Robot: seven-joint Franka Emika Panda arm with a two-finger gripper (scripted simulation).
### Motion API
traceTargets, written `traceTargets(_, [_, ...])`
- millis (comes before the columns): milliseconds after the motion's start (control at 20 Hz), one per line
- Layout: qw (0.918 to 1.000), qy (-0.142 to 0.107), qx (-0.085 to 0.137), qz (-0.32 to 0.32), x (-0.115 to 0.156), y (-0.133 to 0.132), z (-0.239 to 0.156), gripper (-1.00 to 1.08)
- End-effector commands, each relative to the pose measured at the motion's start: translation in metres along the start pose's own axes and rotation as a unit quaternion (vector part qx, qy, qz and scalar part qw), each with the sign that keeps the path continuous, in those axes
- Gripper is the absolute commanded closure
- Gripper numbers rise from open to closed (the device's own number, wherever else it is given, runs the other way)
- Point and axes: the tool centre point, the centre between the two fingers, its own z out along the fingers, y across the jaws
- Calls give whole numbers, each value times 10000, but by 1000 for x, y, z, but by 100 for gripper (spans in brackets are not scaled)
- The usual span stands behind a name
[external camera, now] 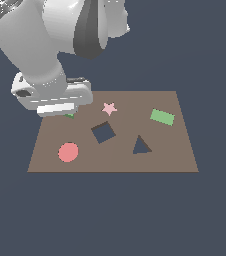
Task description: Insert a designated object into the corresponding slot on a board.
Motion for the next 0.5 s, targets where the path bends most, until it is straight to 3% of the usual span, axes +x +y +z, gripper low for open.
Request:
traceTargets(0, [10000,2,0,-61,6,-6,0,108])
traceTargets(450, [9981,1,-3,-619,56,-58,-3,108])
